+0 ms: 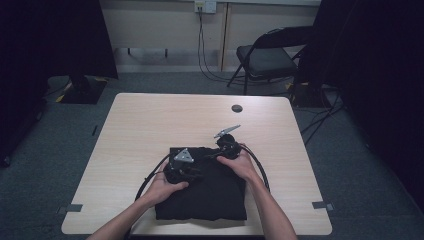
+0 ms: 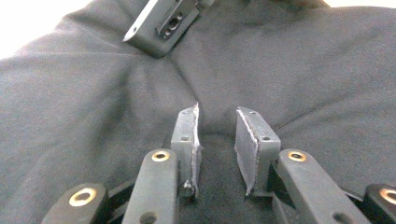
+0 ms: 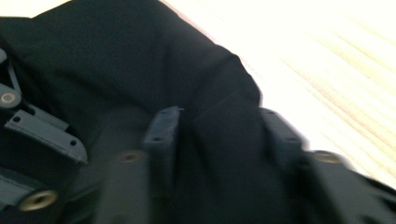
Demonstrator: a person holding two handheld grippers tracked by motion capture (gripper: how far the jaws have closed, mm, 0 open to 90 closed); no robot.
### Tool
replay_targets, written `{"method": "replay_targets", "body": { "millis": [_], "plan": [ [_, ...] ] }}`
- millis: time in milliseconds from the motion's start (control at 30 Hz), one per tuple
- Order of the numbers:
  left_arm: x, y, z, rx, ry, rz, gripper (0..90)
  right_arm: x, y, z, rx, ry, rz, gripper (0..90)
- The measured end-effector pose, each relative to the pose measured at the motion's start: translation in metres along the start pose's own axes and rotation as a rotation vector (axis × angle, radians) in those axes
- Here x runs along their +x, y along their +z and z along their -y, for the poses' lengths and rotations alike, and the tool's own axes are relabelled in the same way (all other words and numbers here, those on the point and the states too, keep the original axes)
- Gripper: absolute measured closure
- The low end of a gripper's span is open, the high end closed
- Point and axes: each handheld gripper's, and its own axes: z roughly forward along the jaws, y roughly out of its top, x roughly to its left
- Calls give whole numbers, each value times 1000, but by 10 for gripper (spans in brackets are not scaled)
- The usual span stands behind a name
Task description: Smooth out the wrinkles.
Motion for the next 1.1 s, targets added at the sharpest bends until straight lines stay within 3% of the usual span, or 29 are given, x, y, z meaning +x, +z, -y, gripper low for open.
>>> {"method": "replay_targets", "body": {
  "millis": [67,167,233,333,433,500,567,633,733,800,833,867,900,967,1000,1067,1100],
  "plan": [
    [-1,0,0,2,3,-6,697,3,-1,0,9,-16,-3,664],
    [-2,0,1,-7,-2,-15,705,7,-4,-1,11,-27,-23,732],
    [-2,0,1,-8,4,-17,706,10,-9,-2,5,-23,-58,747],
    [-2,0,2,-11,8,-24,706,21,-20,-4,-24,-58,-108,758],
    [-3,0,3,-25,3,-36,706,36,-34,-3,-64,-111,-116,763],
    [-3,-1,3,-31,10,-31,697,40,-41,-1,-89,-117,-116,765],
    [-1,-2,3,-37,2,-23,667,38,-44,2,-101,-108,-104,765],
    [-3,-6,0,-36,2,-28,576,35,-45,3,-110,-93,-86,767],
    [-6,-20,-4,-53,-16,-30,508,29,-48,1,-114,-83,-57,768],
    [-13,-34,-6,-73,6,-50,507,24,-51,0,-133,-67,-38,770],
    [-17,-39,-6,-79,11,-38,507,20,-53,-1,-135,-57,-27,771],
    [-23,-46,-6,-93,25,0,503,18,-55,-1,-138,-54,-17,772],
    [-29,-49,-6,-97,38,2,499,15,-57,-3,-144,-48,-2,772],
    [-39,-48,-4,-79,34,48,499,12,-61,-6,-147,-47,35,772],
    [-45,-45,-4,-66,53,57,499,11,-62,-8,-149,-42,38,772],
    [-50,-33,-3,-35,106,35,480,8,-65,-10,-153,-36,61,772],
    [-48,-27,-2,-23,96,26,489,7,-66,-12,-151,-37,60,772]
  ]
}}
